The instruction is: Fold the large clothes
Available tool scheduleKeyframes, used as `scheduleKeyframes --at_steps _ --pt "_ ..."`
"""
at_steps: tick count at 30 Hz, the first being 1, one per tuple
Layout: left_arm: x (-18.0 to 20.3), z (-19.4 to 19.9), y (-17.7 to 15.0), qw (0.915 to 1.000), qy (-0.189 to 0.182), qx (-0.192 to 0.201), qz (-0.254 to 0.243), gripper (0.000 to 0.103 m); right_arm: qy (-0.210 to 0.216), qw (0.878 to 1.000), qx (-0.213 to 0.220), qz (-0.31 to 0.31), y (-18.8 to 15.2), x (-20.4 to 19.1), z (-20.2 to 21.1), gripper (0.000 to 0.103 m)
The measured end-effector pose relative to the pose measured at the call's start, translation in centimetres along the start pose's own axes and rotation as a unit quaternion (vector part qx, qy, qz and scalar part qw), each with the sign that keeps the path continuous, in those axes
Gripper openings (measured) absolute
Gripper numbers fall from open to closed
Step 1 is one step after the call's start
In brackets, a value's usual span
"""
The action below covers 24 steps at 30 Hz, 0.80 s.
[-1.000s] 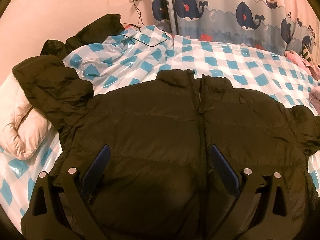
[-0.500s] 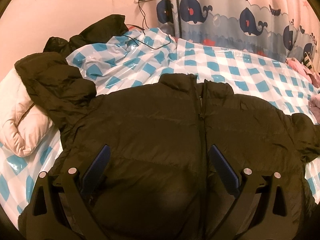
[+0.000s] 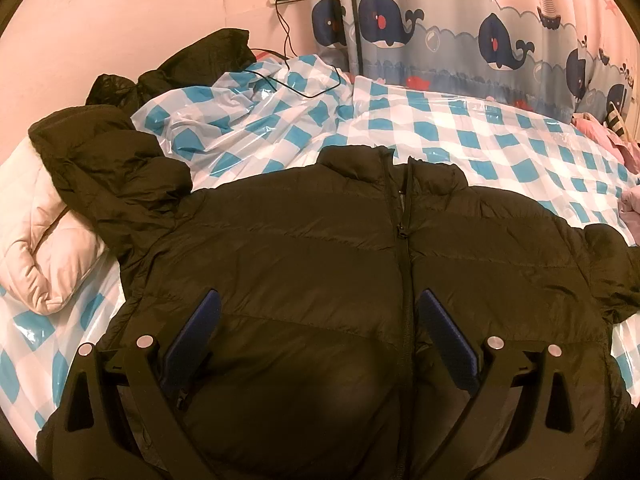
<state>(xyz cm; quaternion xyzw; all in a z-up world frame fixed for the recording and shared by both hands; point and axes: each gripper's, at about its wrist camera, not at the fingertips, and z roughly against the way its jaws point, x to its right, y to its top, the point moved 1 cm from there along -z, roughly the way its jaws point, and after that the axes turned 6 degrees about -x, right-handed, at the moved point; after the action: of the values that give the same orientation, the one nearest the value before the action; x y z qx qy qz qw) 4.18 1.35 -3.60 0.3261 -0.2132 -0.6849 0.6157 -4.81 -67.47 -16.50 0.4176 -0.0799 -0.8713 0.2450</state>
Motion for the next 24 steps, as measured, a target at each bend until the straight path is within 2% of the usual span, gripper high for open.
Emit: scheduleKeyframes --at_steps 2,6,9,15,24 --pt "0.0 -0.1 0.0 1.0 -0.001 0.0 0.001 0.095 0.015 1.0 0.017 0.004 -0.1 -0.7 0.5 0.011" --pt "0.0 0.0 0.0 1.0 0.002 0.002 -0.002 0.095 -0.006 1.0 0.011 -0.009 0.0 -0.7 0.0 0.011" --pt "-0.2 -0.2 0.1 1.0 0.006 0.001 0.0 0.095 0.028 0.999 0.026 -0.006 -0.2 -1.6 0.9 0.011" --pt "-1.2 0.7 0.5 0.9998 0.006 0.016 0.012 0.095 0.083 0.994 0.051 0.044 -0.4 -8.5 2.3 0.011" --pt "-2.3 2.5 0.8 0.9993 0.005 0.031 0.018 0.095 0.122 0.986 0.066 0.089 -2.0 -17.4 3.3 0.011"
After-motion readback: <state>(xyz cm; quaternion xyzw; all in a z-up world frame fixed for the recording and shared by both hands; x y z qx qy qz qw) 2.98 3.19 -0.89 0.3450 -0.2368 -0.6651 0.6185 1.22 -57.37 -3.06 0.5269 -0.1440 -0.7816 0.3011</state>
